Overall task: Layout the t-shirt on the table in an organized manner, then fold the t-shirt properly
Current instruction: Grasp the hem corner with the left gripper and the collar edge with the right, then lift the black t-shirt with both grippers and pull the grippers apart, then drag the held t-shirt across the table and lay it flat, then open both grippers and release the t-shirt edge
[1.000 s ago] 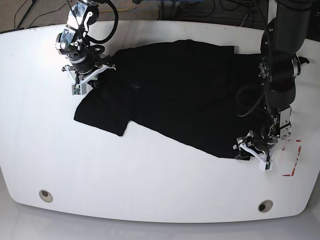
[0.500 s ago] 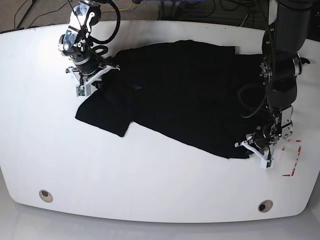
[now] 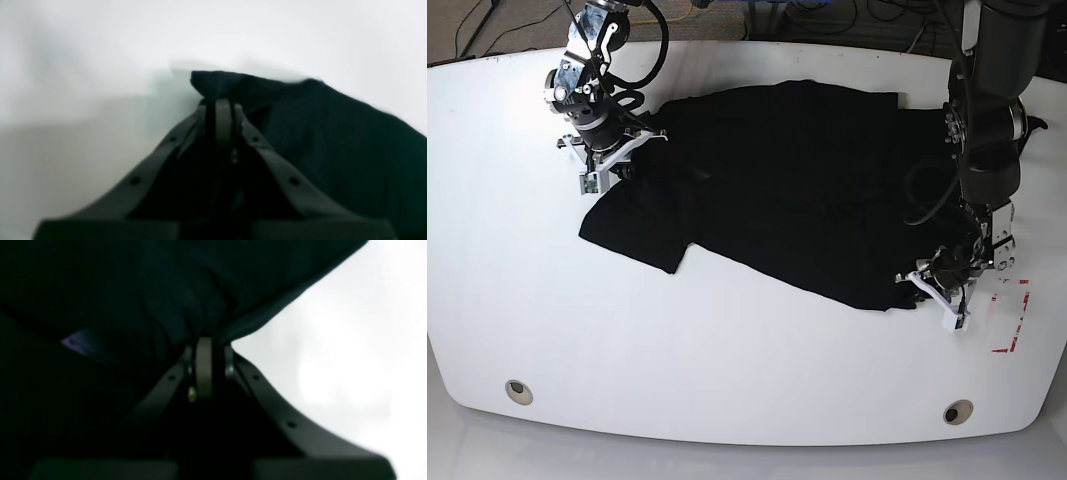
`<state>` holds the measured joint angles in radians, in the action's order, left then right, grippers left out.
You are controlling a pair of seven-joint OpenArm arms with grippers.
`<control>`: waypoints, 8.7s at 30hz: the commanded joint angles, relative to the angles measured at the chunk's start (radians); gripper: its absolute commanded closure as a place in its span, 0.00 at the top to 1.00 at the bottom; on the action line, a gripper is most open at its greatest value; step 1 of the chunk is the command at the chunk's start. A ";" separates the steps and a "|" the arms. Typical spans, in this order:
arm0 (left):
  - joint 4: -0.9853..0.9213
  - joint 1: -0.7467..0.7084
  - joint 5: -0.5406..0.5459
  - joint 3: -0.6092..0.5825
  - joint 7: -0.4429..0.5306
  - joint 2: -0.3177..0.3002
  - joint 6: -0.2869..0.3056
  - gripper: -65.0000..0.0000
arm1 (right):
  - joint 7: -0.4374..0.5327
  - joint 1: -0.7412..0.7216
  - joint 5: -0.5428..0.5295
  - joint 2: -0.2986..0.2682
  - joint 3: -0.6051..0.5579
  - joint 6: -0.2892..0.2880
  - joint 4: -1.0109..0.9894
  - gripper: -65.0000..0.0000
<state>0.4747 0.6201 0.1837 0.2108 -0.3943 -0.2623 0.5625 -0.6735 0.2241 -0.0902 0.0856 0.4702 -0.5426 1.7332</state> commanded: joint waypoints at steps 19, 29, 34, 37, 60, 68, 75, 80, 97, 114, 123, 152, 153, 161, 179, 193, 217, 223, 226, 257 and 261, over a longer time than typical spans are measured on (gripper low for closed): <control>0.858 -0.342 0.129 0.189 -0.414 -0.076 0.014 0.00 | 0.021 0.033 -0.010 -0.008 0.005 -0.001 0.164 0.00; 1.116 -0.441 0.168 0.229 -0.501 -0.075 0.014 0.00 | 0.021 0.061 -0.010 -0.008 0.000 -0.001 0.190 0.00; 1.186 -0.451 0.168 0.224 -0.503 -0.068 0.014 0.00 | 0.021 0.022 -0.009 -0.019 -0.001 -0.001 0.189 0.01; 1.228 -0.444 0.170 0.207 -0.503 -0.038 0.014 0.00 | 0.018 -0.007 -0.009 -0.043 -0.003 -0.001 0.189 0.01; 1.433 0.080 0.165 0.095 -0.635 0.004 0.009 0.00 | -0.311 -0.630 -0.012 -0.307 -0.040 -0.001 0.184 0.01; 1.432 0.344 0.113 0.088 -0.661 0.002 0.009 0.00 | -0.366 -0.868 -0.010 -0.427 -0.153 -0.001 0.185 0.01; 1.376 0.544 0.083 0.088 -0.694 0.002 0.012 0.00 | -0.368 -1.057 -0.012 -0.495 -0.239 -0.001 0.179 0.01; 1.304 0.656 0.086 0.088 -0.694 0.001 0.012 0.00 | -0.386 -1.196 -0.018 -0.530 -0.305 -0.001 0.147 0.01; 1.289 0.496 0.090 0.094 -0.693 0.001 0.014 0.00 | -0.492 -1.141 -0.010 -0.539 -0.238 -0.115 0.218 0.01; 1.373 0.284 0.090 0.095 -0.694 0.002 0.014 0.00 | -0.495 -0.888 -0.018 -0.557 -0.113 -0.141 0.271 0.01; 1.442 0.033 0.090 0.100 -0.694 0.004 0.015 0.00 | -0.495 -0.625 -0.018 -0.495 0.011 -0.155 0.296 0.00; 1.510 -0.800 0.316 0.411 -0.691 0.005 0.015 0.00 | -0.489 -0.010 -0.016 -0.229 0.218 -0.155 0.297 0.00; 1.510 -0.814 0.316 0.416 -0.691 0.005 0.015 0.00 | -0.489 0.001 -0.016 -0.223 0.218 -0.155 0.297 0.00; 1.510 -0.938 0.316 0.424 -0.691 0.005 0.015 0.00 | -0.489 0.079 -0.016 -0.178 0.216 -0.155 0.296 0.00; 1.507 -1.156 0.314 0.424 -0.691 0.005 0.015 0.00 | -0.487 0.182 -0.016 -0.159 0.213 -0.155 0.293 0.00; 1.499 -1.169 0.308 0.427 -0.691 0.002 0.015 0.00 | -0.487 0.182 -0.009 -0.145 0.218 -0.155 0.293 0.00; 1.481 -1.080 0.271 0.419 -0.693 -0.001 0.015 0.00 | -0.487 0.137 -0.009 -0.149 0.212 -0.155 0.291 0.01; 1.481 -1.057 0.245 0.418 -0.696 -0.001 0.015 0.09 | -0.487 0.137 -0.009 -0.149 0.216 -0.155 0.291 0.14; 1.481 -1.054 0.245 0.418 -0.696 -0.001 0.015 0.25 | -0.487 0.137 -0.007 -0.149 0.218 -0.155 0.291 0.34; 1.501 -0.842 0.291 0.459 -0.696 -0.044 0.014 0.67 | -0.489 0.077 -0.009 -0.194 0.230 -0.155 0.296 0.96; 1.496 -0.826 0.290 0.465 -0.694 -0.044 0.014 0.67 | -0.481 0.065 -0.010 -0.198 0.264 -0.155 0.291 0.96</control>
<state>1.9564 -0.2203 0.4614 0.6682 -1.1137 -0.2893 0.5770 -1.1671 0.2989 -0.1032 -0.0971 0.7197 -0.7006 2.0090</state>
